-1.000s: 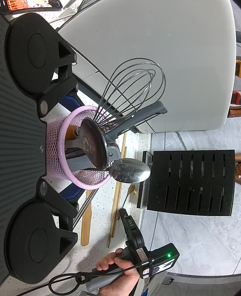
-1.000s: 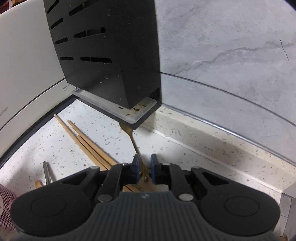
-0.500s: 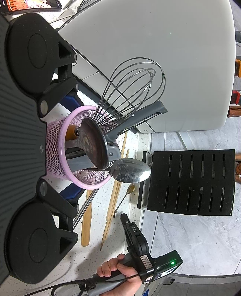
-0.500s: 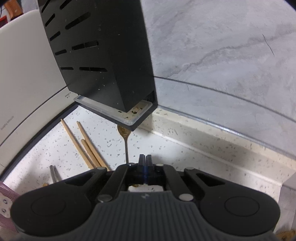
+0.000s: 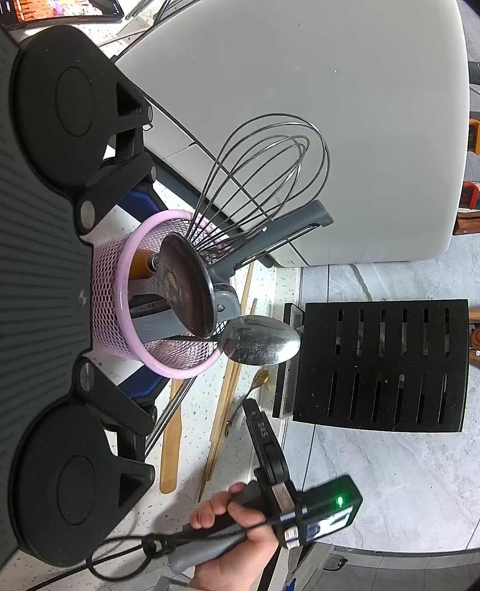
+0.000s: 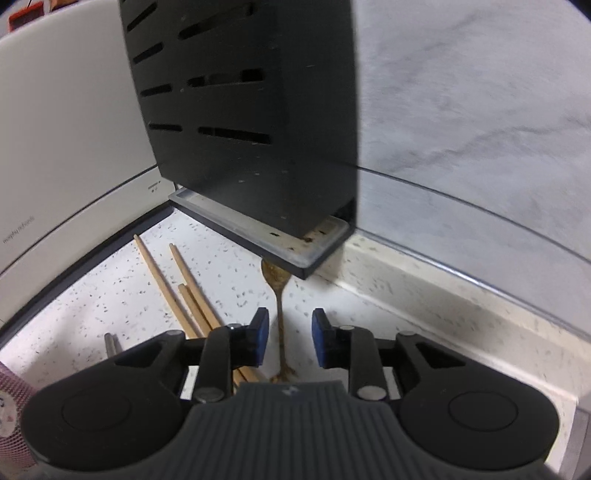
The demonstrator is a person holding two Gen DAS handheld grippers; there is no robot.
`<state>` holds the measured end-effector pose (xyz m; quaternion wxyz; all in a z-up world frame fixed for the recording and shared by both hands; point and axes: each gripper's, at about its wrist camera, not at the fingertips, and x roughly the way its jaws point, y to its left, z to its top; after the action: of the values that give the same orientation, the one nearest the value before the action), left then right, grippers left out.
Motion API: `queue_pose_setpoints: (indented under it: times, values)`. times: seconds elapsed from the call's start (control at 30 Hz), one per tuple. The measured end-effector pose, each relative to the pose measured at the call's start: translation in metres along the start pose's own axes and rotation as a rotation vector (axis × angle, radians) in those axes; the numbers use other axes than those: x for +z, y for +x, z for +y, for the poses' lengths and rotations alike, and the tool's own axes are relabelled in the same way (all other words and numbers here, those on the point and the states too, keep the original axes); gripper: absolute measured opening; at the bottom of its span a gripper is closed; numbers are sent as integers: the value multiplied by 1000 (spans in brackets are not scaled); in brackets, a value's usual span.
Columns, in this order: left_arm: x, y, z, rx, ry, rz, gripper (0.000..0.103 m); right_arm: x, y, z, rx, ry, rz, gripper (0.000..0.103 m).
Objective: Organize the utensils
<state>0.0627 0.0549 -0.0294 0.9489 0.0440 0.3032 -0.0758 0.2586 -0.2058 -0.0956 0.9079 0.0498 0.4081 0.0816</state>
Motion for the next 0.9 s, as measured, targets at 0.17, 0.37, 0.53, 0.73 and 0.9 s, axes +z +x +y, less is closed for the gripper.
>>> queue_pose_setpoints:
  times: [0.17,0.37,0.53,0.73,0.9]
  values:
    - [0,0,1,-4,3,-1,95,0,11,14,-45,-97,20,21]
    - [0,-1,1,-7,0,0,95,-6,5,20,8,-172,34,0]
    - [-1,-1,1,-4,0,0,95,-12,-5,26,76,-230,70,0]
    - [0,-1,1,-3,0,0,95,-24,-26,37,120,-273,134,0]
    - [0,-2,-1,2,0,1,95,-36,-44,50,148,-277,185,0]
